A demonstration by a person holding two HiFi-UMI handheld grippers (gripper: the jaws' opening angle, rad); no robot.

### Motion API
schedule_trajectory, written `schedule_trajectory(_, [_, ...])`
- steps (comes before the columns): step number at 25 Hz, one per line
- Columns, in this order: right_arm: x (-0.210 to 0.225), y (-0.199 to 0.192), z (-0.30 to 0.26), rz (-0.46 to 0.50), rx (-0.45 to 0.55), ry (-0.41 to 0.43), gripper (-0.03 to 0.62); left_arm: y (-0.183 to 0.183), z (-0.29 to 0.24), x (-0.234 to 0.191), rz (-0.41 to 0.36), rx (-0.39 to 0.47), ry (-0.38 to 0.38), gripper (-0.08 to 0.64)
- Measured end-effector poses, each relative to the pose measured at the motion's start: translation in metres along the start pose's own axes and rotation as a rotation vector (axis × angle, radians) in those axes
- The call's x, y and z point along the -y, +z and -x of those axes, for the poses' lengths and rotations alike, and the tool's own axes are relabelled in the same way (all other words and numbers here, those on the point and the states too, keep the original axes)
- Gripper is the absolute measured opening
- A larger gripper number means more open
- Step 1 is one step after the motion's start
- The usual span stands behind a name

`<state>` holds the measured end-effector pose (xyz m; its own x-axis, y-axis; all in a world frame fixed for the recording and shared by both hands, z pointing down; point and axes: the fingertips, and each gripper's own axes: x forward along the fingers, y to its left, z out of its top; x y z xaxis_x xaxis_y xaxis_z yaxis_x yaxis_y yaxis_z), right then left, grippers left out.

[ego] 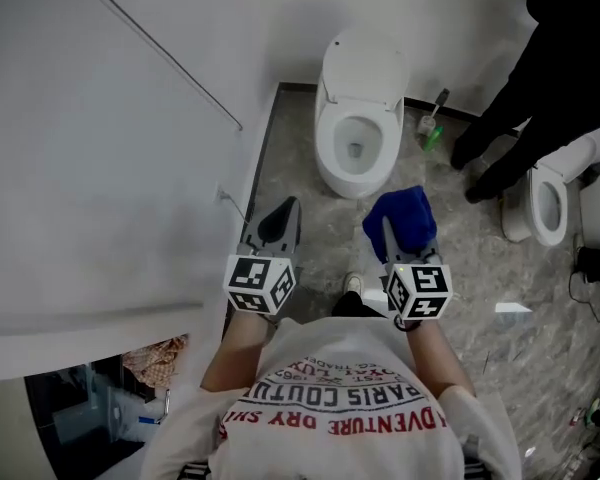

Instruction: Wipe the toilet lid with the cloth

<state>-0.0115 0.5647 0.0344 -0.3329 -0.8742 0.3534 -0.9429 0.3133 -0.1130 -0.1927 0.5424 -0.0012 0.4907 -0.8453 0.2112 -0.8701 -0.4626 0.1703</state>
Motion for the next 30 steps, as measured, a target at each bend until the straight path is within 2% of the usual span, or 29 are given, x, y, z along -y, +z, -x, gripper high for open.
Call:
schedule_trajectory(7, [0.082,0.034,-0.056,0.019,-0.001,0.04,0.094,0.018,-0.094,0.013,0.002,-0.007,0.039,0.006])
schedule_trajectory(15, [0.141,0.037,-0.1,-0.027,-0.031,0.035,0.094,0.011,-0.157,0.013,0.007,-0.074,0.053,0.006])
schedule_trajectory(21, [0.171,0.032,-0.147,-0.044,-0.078,0.013,0.094,0.003,-0.215,-0.012,0.055,-0.107,0.031,0.007])
schedule_trajectory(30, [0.195,0.046,-0.264,-0.031,-0.116,-0.05,0.094,0.01,-0.34,-0.091,0.076,-0.111,-0.042,0.006])
